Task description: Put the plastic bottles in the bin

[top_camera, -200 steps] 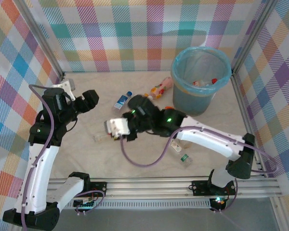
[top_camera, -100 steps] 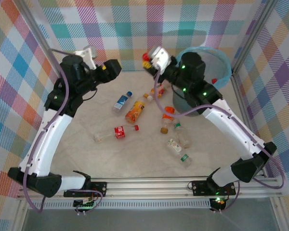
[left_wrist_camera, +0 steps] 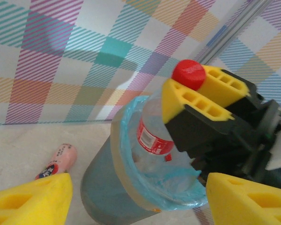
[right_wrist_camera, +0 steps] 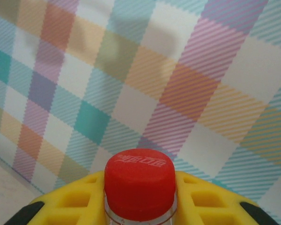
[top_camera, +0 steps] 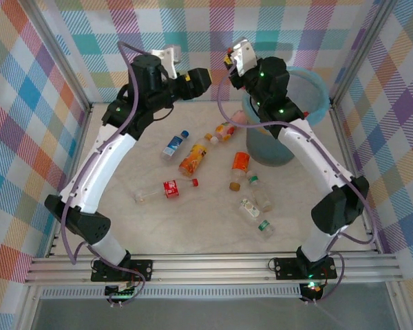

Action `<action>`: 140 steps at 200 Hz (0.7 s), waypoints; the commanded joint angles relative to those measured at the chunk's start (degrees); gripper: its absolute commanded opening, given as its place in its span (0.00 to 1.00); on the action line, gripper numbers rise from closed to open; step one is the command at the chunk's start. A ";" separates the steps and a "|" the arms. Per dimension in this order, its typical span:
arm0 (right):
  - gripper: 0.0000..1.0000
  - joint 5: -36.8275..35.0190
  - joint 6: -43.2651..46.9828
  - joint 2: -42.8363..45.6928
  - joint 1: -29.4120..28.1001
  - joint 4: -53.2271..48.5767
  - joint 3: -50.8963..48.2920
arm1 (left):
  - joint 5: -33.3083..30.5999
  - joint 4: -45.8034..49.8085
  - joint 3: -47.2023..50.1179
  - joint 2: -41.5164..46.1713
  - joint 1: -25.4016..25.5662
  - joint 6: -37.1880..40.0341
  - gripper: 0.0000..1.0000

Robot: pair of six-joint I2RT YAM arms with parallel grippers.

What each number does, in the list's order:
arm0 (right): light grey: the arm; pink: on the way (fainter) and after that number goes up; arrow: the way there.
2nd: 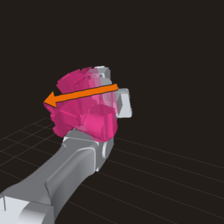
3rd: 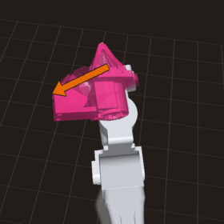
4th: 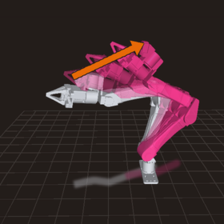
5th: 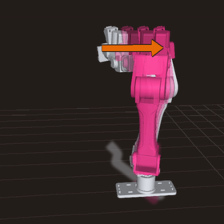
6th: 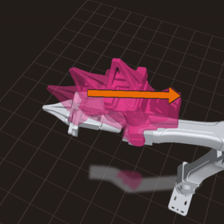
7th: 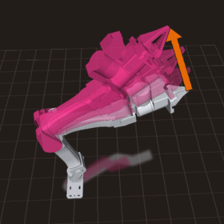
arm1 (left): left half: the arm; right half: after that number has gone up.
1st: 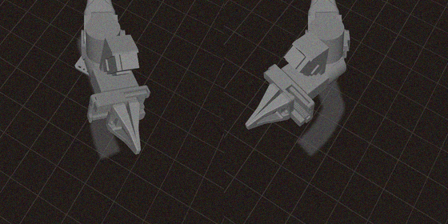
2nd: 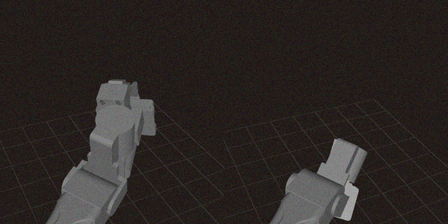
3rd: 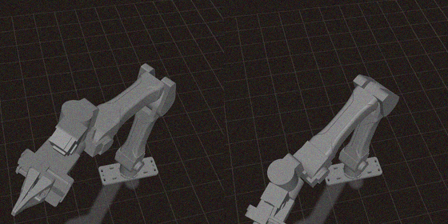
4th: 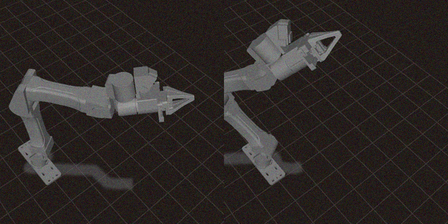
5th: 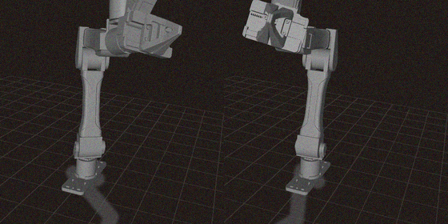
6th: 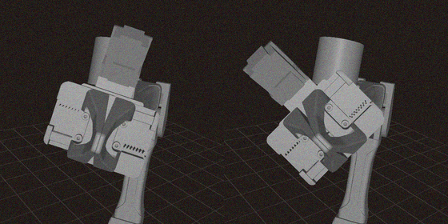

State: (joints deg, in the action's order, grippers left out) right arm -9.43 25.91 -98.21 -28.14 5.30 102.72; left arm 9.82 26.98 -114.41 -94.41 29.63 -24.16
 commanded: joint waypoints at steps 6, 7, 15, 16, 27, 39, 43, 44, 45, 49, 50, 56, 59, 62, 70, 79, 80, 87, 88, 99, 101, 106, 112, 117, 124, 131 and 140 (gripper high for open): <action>0.21 -2.34 -2.03 -0.22 0.88 4.55 -2.25 | -0.16 0.18 -1.72 -1.10 1.11 1.38 0.75; 0.21 -2.34 -2.11 -0.22 0.89 4.59 -2.38 | -0.16 0.18 -1.75 -1.11 1.12 1.39 0.75; 0.21 -2.18 -2.80 -0.31 1.27 4.98 -3.07 | -0.30 0.33 -1.63 -1.43 1.22 1.50 0.75; 0.21 -2.18 -2.88 -0.31 1.35 5.07 -3.15 | -0.32 0.34 -1.62 -1.45 1.22 1.49 0.75; 0.22 -2.13 -3.71 -0.59 1.81 5.27 -3.72 | -0.47 0.40 -1.59 -1.86 1.22 1.57 0.75; 0.23 -2.16 -4.35 -0.76 2.25 5.14 -4.38 | -0.43 0.60 -1.57 -2.23 1.31 1.72 0.75; 0.23 -2.25 -4.60 -0.79 2.36 5.28 -4.68 | -0.50 0.72 -1.53 -2.23 1.31 1.77 0.75; 0.23 -2.30 -4.67 -0.82 2.38 5.35 -4.83 | -0.50 0.71 -1.52 -2.29 1.31 1.76 0.75; 0.23 -2.32 -4.74 -0.78 2.43 5.39 -4.95 | -0.51 0.71 -1.48 -2.33 1.31 1.76 0.75; 0.23 -2.26 -5.13 -0.65 2.62 5.62 -5.38 | -0.57 0.71 -1.31 -2.35 1.31 1.88 0.75; 0.23 -2.26 -5.24 -0.61 2.68 5.70 -5.44 | -0.59 0.75 -1.28 -2.36 1.31 1.86 0.75; 0.24 -2.13 -6.06 -0.53 3.02 5.92 -6.04 | -0.72 0.73 -0.98 -2.36 1.31 1.89 0.75; 0.24 -2.04 -6.54 -0.49 3.15 5.99 -6.30 | -0.85 0.75 -0.76 -2.36 1.31 1.93 0.75; 0.24 -1.96 -6.95 -0.51 3.35 5.94 -6.49 | -0.98 0.69 -0.62 -2.36 1.31 1.95 0.76; 0.25 -1.75 -8.09 -0.47 3.82 5.84 -7.09 | -1.34 0.67 -0.10 -2.27 1.32 2.02 0.76; 0.26 -1.69 -9.49 -0.32 4.29 5.86 -7.95 | -1.65 0.67 0.37 -2.20 1.32 2.28 0.76; 0.26 -1.66 -9.66 -0.27 4.31 5.91 -8.05 | -1.69 0.69 0.39 -2.23 1.32 2.28 0.76; 0.27 -1.67 -10.72 -0.19 4.76 6.07 -8.81 | -1.98 0.65 0.73 -2.26 1.36 2.41 0.76; 0.27 -1.66 -10.89 -0.16 4.80 6.10 -8.92 | -1.99 0.64 0.79 -2.18 1.38 2.39 0.76; 0.29 -1.64 -12.56 -0.03 5.42 6.53 -10.21 | -2.29 0.69 1.26 -2.11 1.31 2.54 0.77; 0.30 -1.64 -12.84 0.00 5.52 6.64 -10.46 | -2.36 0.70 1.35 -2.10 1.31 2.54 0.77; 0.31 -1.64 -13.63 0.12 5.82 6.79 -11.08 | -2.40 0.62 1.45 -2.11 1.38 2.59 0.77; 0.32 -1.58 -14.64 0.22 6.15 7.13 -11.74 | -2.49 0.70 1.64 -2.12 1.31 2.63 0.77; 0.34 -1.56 -15.37 0.22 6.50 7.43 -12.36 | -2.52 0.73 1.69 -2.19 1.36 2.68 0.77; 0.37 -1.56 -16.55 0.37 7.00 7.64 -13.10 | -2.54 0.80 1.74 -2.27 1.38 2.70 0.78; 0.40 -1.56 -17.50 0.40 7.47 7.94 -13.71 | -2.66 0.88 1.82 -2.26 1.31 2.72 0.78; 0.46 -1.62 -18.37 0.64 7.82 8.42 -14.50 | -2.70 0.98 1.96 -2.27 1.31 2.82 0.78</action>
State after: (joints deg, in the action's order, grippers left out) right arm -11.38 13.37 -98.87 -21.26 10.26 90.15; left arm 7.90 27.99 -113.25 -96.42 30.63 -22.63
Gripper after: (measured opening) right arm 0.404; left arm 0.777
